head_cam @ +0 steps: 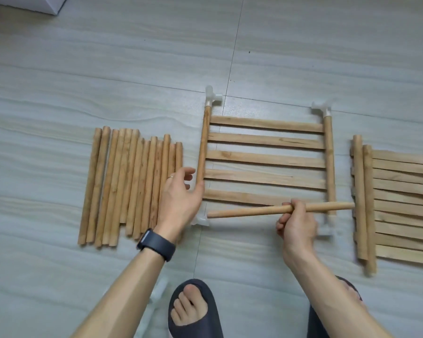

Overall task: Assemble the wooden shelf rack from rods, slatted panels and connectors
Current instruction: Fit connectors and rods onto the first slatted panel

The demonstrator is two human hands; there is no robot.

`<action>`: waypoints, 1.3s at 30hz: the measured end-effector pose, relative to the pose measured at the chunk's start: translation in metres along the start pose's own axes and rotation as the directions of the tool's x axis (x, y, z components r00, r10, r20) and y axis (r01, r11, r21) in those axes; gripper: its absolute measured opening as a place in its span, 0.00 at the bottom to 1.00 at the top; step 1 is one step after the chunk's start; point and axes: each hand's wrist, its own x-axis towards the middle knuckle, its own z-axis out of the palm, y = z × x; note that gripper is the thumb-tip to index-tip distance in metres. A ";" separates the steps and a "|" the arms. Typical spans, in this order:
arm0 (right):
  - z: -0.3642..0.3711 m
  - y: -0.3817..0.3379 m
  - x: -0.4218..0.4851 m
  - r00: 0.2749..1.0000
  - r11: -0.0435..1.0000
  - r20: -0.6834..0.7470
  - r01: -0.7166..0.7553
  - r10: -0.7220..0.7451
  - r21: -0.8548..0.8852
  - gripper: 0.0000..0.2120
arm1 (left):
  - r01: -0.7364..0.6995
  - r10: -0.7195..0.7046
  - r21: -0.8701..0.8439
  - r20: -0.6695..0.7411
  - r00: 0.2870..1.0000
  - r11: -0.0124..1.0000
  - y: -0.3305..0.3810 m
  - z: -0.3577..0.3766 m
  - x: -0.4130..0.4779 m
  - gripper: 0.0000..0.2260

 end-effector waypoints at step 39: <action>-0.015 0.060 -0.026 0.966 0.968 0.095 -0.246 0.241 0.047 0.13 | 0.164 -0.165 0.024 0.070 0.984 0.986 -0.043 0.003 -0.050 0.22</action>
